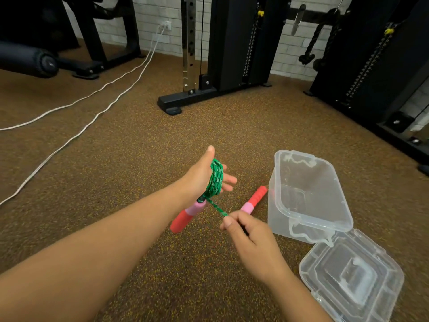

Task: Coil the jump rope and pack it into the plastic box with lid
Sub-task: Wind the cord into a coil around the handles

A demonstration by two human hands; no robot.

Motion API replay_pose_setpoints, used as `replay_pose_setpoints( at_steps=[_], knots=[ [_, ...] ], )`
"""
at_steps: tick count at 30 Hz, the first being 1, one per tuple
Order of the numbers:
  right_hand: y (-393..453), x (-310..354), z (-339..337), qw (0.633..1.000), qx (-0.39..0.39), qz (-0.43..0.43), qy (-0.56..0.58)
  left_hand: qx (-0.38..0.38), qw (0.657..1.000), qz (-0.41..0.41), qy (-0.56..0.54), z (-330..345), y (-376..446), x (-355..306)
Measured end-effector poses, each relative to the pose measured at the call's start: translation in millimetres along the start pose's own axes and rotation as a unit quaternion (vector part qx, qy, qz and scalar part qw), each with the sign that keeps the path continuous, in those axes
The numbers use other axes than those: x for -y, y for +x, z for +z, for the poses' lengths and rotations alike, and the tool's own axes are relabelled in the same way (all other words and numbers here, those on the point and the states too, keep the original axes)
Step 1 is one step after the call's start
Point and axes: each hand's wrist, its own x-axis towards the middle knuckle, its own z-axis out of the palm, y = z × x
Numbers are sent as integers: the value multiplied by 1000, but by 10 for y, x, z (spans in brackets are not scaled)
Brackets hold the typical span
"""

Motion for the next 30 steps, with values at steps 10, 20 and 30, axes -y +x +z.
replay_pose_setpoints(
  at_steps=[10, 20, 30],
  knots=[
    [122, 195, -192, 988, -57, -24, 139, 151, 970, -56, 182, -64, -98, 72],
    [162, -57, -304, 979, -152, 69, 115, 339, 923, -113, 144, 71, -284, -20],
    [23, -246, 14, 994, -70, 82, 33, 171, 968, -57, -176, -10, -122, -130]
  ],
)
